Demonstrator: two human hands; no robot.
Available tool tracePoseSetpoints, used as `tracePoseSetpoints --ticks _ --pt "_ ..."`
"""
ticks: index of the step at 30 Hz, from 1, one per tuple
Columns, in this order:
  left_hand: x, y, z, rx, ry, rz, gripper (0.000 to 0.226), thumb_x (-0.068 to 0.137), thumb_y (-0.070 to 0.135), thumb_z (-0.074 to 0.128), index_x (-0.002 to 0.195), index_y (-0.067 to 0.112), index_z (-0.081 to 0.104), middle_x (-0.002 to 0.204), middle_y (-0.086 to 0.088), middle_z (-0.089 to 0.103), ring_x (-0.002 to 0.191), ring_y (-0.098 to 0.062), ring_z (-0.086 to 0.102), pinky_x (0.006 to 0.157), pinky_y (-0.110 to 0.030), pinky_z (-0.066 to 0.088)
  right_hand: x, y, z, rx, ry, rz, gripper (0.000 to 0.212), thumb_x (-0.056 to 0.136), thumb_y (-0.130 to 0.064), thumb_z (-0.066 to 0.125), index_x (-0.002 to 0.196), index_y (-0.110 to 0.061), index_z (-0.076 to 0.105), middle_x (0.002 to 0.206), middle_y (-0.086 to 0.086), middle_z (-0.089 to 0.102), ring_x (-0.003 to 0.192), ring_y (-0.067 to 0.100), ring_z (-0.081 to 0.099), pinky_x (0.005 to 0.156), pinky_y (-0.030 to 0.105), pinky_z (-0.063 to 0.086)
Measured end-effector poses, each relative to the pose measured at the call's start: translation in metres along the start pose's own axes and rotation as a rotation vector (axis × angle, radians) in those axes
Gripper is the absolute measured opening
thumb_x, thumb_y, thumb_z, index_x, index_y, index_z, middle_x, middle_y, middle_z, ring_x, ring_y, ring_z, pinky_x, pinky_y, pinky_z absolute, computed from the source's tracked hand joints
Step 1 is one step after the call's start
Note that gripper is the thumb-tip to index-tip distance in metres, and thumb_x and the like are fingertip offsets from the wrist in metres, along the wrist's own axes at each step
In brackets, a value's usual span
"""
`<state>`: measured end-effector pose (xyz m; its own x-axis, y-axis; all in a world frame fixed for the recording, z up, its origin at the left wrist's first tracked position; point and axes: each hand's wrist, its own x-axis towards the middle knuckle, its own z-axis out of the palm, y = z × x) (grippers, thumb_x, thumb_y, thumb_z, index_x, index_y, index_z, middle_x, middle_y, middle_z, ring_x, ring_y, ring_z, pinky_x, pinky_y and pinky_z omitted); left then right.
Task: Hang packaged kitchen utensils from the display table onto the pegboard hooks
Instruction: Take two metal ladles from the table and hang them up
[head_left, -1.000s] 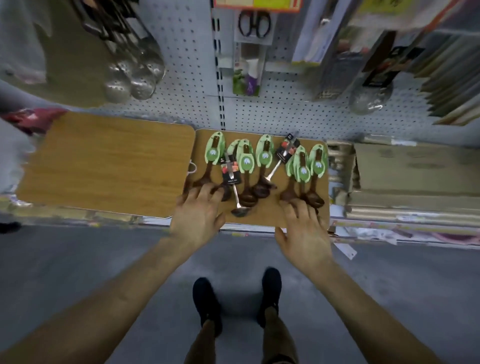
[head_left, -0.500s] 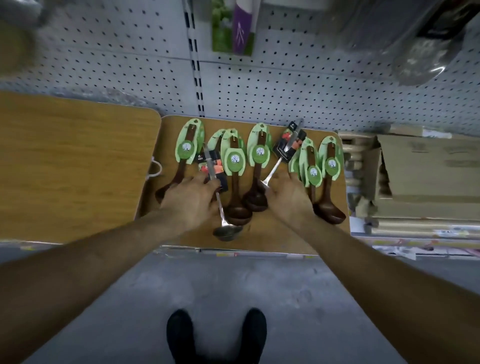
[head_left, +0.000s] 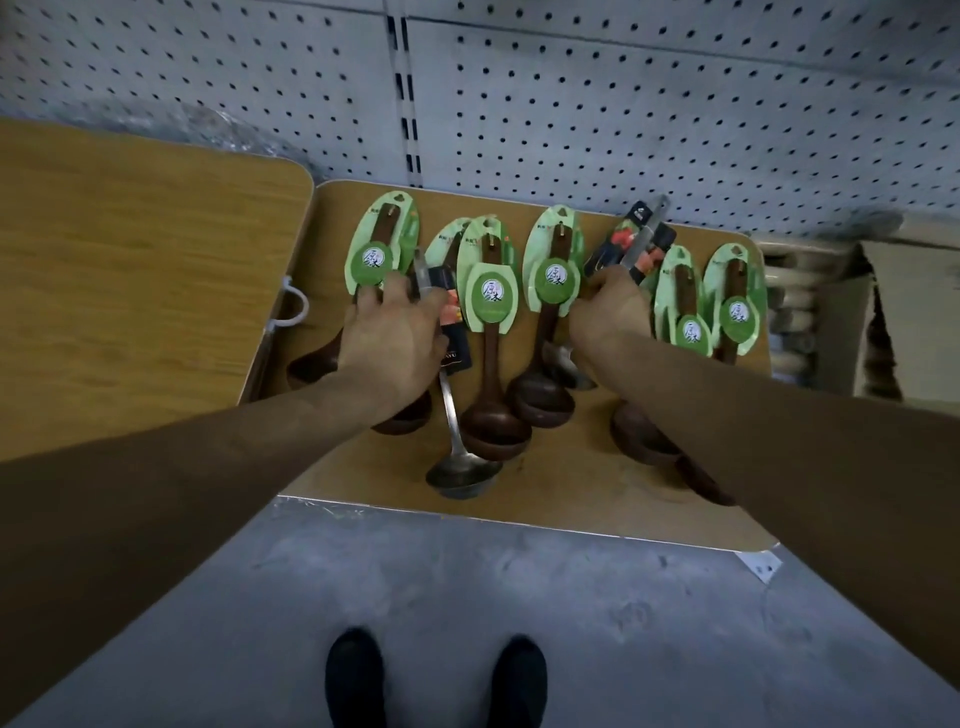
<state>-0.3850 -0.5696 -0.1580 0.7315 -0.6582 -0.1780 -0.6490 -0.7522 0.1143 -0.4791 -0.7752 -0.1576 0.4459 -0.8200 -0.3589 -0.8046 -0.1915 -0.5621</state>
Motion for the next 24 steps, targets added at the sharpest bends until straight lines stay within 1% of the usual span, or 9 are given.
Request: tracePoseSetpoints --ticks 2,8,11,13,15,18,20,22,24 --pt "0.003 0.002 0.004 -0.083 0.012 -0.058 0.052 0.103 0.034 0.064 0.150 0.023 0.046 0.144 -0.020 0.040 0.127 -0.047 0.051 0.108 -0.055 0.048 0.003 -0.002 0.002 0.118 0.055 0.068 0.040 0.099 0.001 0.051 0.134 -0.017 0.060 0.141 0.016 0.057 0.106 0.033 0.064 0.095 0.042 0.059" --pt "0.005 0.012 0.007 -0.553 0.092 -0.257 0.059 0.093 0.004 0.077 0.144 0.019 0.054 0.151 -0.020 0.028 0.127 -0.046 0.054 0.111 -0.040 0.051 0.005 0.003 -0.001 0.298 0.131 0.102 0.033 0.094 0.005 0.052 0.119 -0.017 0.053 0.095 0.000 0.063 0.076 0.014 0.059 0.054 0.027 0.041" --pt "0.004 0.014 0.009 -0.678 0.111 -0.306 0.040 0.095 0.002 0.074 0.129 0.021 0.066 0.144 -0.014 0.046 0.122 -0.034 0.060 0.095 -0.024 0.051 -0.004 0.004 -0.005 0.346 0.090 0.049 0.039 0.091 0.010 0.059 0.115 -0.020 0.050 0.096 0.004 0.069 0.084 0.022 0.069 0.067 0.042 0.060" --pt "0.001 0.014 0.008 -0.746 0.130 -0.321 0.028 0.098 0.002 0.070 0.114 0.025 0.069 0.130 -0.007 0.064 0.111 -0.025 0.065 0.084 -0.031 0.057 -0.011 0.007 -0.010 0.398 0.048 0.002 0.046 0.088 0.016 0.064 0.114 -0.020 0.050 0.097 0.006 0.071 0.090 0.024 0.073 0.080 0.048 0.063" --pt "-0.001 0.012 0.004 -0.794 0.134 -0.332 0.028 0.098 0.002 0.070 0.106 0.029 0.067 0.124 -0.002 0.067 0.105 -0.022 0.065 0.078 -0.035 0.058 -0.019 0.009 -0.015 0.431 0.016 -0.071 0.049 0.086 0.018 0.070 0.110 -0.020 0.051 0.092 0.003 0.067 0.087 0.019 0.069 0.079 0.035 0.062" --pt "-0.005 0.011 -0.006 -0.839 0.115 -0.282 0.035 0.095 -0.003 0.070 0.108 0.029 0.065 0.130 -0.004 0.066 0.108 -0.025 0.065 0.076 -0.035 0.058 -0.036 0.009 -0.025 0.494 -0.009 -0.141 0.048 0.088 0.022 0.067 0.108 -0.019 0.051 0.091 0.006 0.064 0.083 0.017 0.063 0.061 0.010 0.050" --pt "-0.011 0.008 -0.014 -0.823 0.128 -0.222 0.040 0.094 -0.007 0.067 0.109 0.030 0.063 0.128 -0.005 0.066 0.104 -0.024 0.064 0.068 -0.026 0.050 -0.049 0.012 -0.031 0.515 -0.009 -0.157 0.049 0.089 0.022 0.064 0.106 -0.023 0.053 0.100 0.011 0.064 0.087 0.021 0.062 0.059 0.008 0.047" --pt "-0.020 0.005 -0.023 -0.834 0.144 -0.158 0.041 0.095 -0.008 0.065 0.110 0.030 0.063 0.128 -0.003 0.065 0.106 -0.021 0.063 0.068 -0.023 0.049 -0.064 0.016 -0.038 0.499 -0.016 -0.175 0.053 0.088 0.016 0.071 0.105 -0.031 0.054 0.114 0.013 0.063 0.095 0.024 0.065 0.072 0.019 0.056" --pt "-0.032 0.003 -0.036 -0.868 0.171 -0.094 0.038 0.097 -0.007 0.064 0.110 0.029 0.062 0.129 0.001 0.064 0.112 -0.014 0.062 0.079 -0.023 0.054 -0.081 0.021 -0.047 0.493 -0.018 -0.171 0.059 0.087 0.010 0.078 0.104 -0.040 0.053 0.126 0.013 0.059 0.094 0.021 0.069 0.085 0.035 0.060"
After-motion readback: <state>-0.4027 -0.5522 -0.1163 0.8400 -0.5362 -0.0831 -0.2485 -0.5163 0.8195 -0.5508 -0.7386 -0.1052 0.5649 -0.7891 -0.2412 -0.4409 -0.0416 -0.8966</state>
